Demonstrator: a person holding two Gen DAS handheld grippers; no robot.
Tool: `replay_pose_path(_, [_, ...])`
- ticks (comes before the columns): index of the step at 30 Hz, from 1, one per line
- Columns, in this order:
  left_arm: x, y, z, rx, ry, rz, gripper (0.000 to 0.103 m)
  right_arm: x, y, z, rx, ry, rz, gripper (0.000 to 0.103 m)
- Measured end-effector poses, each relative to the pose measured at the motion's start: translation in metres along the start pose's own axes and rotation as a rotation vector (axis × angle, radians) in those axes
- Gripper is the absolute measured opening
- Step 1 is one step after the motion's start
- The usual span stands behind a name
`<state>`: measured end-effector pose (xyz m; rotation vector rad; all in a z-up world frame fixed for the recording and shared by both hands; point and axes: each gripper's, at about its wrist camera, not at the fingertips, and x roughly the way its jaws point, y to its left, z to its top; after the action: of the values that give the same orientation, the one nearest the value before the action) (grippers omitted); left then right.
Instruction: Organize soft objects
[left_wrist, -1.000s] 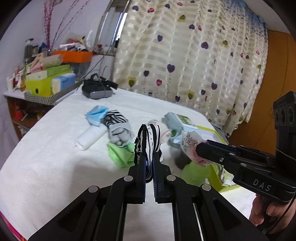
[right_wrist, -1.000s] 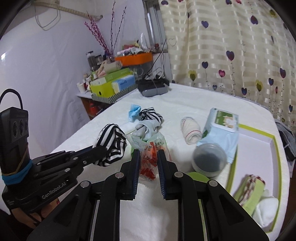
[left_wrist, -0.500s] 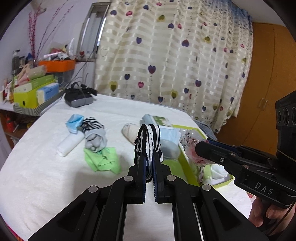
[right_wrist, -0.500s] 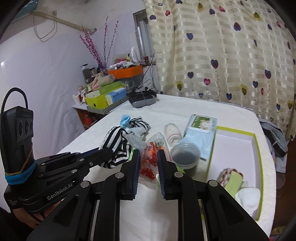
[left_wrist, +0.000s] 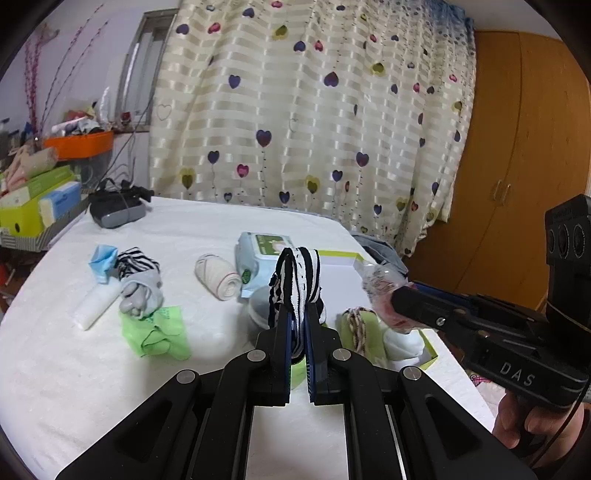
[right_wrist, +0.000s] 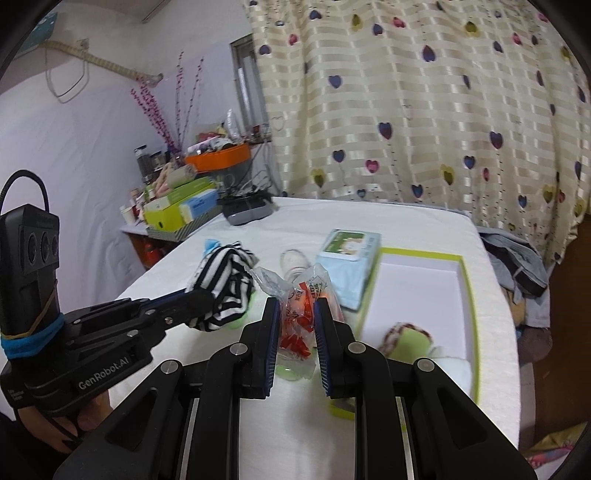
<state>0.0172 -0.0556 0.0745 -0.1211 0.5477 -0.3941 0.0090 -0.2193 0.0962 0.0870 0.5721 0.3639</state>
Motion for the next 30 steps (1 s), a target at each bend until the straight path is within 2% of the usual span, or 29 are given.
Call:
replay_pose_path(13, [0.023, -0.035, 0.009, 0.054, 0.016, -0.073, 0.006, -0.023, -0.059, -0.004, 0.093, -0.029, -0.104, 0.020])
replay_pose_path(21, [0.046, -0.054, -0.005, 0.075, 0.084, -0.135, 0.006, -0.016, -0.084, -0.030, 0.137, 0.043, -0.129, 0.020])
replay_pose_path(30, [0.075, -0.077, -0.031, 0.101, 0.198, -0.197, 0.006, 0.004, -0.101, -0.059, 0.171, 0.137, -0.128, 0.020])
